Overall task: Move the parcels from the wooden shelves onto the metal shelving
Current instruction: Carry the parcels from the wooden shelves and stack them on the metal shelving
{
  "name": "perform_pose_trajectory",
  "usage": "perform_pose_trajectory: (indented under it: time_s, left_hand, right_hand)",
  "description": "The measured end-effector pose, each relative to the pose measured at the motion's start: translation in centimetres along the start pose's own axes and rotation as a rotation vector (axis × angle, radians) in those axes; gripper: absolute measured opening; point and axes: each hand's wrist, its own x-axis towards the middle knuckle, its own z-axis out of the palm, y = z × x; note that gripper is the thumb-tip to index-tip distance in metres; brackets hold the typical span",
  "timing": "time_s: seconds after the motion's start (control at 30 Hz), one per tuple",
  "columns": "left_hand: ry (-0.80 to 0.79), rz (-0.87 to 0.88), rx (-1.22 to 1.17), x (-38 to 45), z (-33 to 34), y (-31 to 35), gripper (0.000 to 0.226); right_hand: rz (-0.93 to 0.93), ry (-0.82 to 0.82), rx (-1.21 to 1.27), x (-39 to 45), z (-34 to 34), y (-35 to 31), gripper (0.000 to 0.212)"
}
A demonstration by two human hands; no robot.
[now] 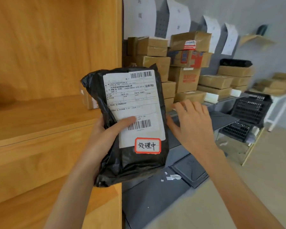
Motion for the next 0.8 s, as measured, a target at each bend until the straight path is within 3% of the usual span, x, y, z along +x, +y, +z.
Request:
perform_pose_trajectory:
  time_s: [0.4,0.6,0.8]
  left_hand:
    - [-0.341,-0.067,-0.008,0.9,25.9,-7.9,0.046]
    - [-0.424,-0.061,-0.027,0.9,39.4,-12.1,0.038]
    - [-0.412,-0.055,-0.009,3.1,48.0,-15.1,0.033]
  right_hand:
    - [0.281,-0.053,-0.28,-9.8,-5.2,25.9,0.026]
    - [0.371,-0.048,-0.354,-12.9,-7.0,39.0,0.019]
    - [0.418,-0.068,-0.333,-14.1,-4.6,48.4,0.02]
